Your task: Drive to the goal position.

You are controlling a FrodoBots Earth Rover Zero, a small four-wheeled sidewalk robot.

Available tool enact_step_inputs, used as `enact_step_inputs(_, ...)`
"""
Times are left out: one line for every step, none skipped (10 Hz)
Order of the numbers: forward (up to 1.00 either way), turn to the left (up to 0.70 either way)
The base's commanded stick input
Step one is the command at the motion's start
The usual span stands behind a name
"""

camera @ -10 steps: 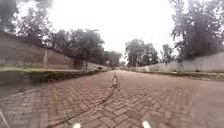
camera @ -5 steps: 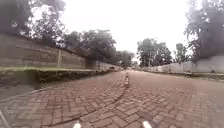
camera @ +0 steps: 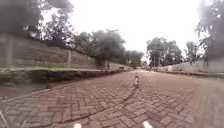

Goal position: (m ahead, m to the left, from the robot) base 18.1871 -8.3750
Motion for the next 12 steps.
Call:
enact_step_inputs(0.0, 0.13)
enact_step_inputs(0.0, 0.02)
enact_step_inputs(0.0, 0.07)
enact_step_inputs(0.0, 0.12)
enact_step_inputs(0.5, 0.22)
enact_step_inputs(0.5, 0.16)
enact_step_inputs(0.5, 0.1)
enact_step_inputs(0.5, 0.03)
enact_step_inputs(0.5, 0.0)
enact_step_inputs(0.5, 0.0)
enact_step_inputs(0.5, 0.0)
enact_step_inputs(0.5, 0.0)
